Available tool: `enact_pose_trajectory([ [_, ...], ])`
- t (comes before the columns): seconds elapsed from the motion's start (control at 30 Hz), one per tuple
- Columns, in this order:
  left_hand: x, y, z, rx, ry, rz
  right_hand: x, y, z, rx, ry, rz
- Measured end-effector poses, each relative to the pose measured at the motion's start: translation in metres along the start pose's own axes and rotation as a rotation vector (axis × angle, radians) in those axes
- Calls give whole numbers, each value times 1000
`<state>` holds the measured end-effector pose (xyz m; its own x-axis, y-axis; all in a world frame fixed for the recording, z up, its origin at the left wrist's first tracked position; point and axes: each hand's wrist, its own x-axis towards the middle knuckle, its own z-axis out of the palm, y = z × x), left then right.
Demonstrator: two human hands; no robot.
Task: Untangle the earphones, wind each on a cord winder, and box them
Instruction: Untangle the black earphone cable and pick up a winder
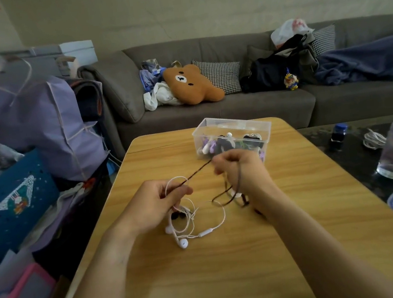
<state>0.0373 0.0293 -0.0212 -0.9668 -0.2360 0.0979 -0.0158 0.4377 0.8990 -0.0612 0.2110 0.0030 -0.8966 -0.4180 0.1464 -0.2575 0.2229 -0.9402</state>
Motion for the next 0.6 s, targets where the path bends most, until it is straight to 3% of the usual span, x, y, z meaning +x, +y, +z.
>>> enact_pose_trajectory([
  [0.17, 0, 6, 1, -84, 72, 7, 4, 0, -4, 50, 191, -49],
  [0.33, 1, 4, 2, -60, 277, 4, 5, 2, -6, 91, 267, -47],
  [0.47, 1, -1, -6, -152, 278, -178, 10, 3, -20, 269, 421, -7],
  [0.6, 5, -11, -16, -327, 451, -364, 13, 8, -33, 436, 461, 47],
])
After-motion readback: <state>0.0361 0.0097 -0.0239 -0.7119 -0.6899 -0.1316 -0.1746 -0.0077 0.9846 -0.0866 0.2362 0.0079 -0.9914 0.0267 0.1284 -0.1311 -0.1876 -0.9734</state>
